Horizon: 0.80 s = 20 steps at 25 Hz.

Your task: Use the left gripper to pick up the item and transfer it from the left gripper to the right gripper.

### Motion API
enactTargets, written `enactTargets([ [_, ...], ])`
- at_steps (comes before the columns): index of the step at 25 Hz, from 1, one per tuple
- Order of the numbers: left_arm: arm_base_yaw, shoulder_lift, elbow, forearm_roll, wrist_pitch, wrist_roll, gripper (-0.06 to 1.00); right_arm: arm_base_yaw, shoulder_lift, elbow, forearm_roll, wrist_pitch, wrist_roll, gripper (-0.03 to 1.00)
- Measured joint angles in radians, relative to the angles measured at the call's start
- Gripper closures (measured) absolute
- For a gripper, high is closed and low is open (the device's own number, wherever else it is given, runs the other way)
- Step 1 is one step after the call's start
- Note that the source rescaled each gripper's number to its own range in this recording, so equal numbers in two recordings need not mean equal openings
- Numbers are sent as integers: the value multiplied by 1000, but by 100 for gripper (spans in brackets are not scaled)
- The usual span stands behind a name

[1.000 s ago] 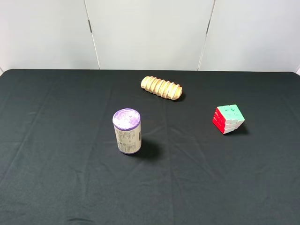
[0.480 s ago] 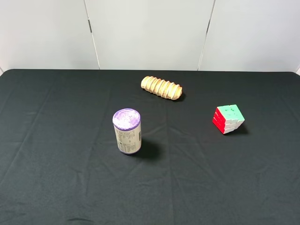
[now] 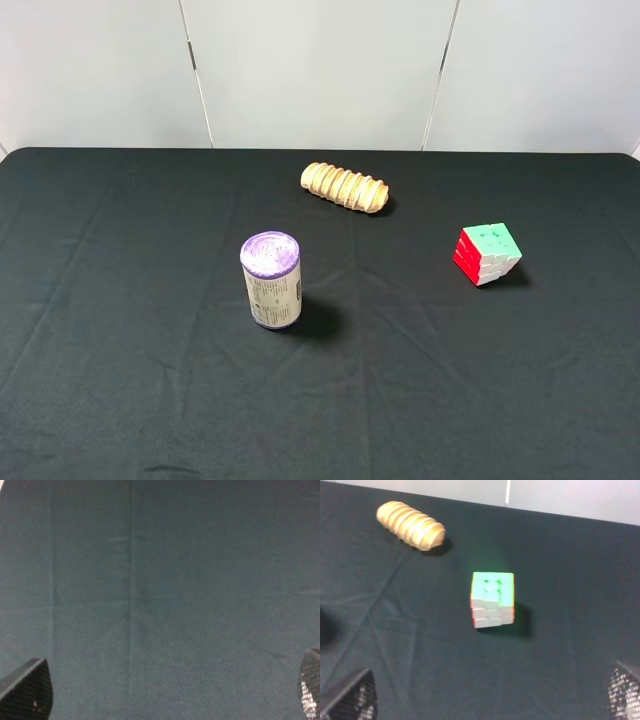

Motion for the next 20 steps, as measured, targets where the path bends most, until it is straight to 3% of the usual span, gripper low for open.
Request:
enactTargets([
  [9,0,0,0,0,0,0,0,-247,0,0,3,0,0,-3],
  [20,0,0,0,0,0,0,0,-257,0,0,7,0,0,-3],
])
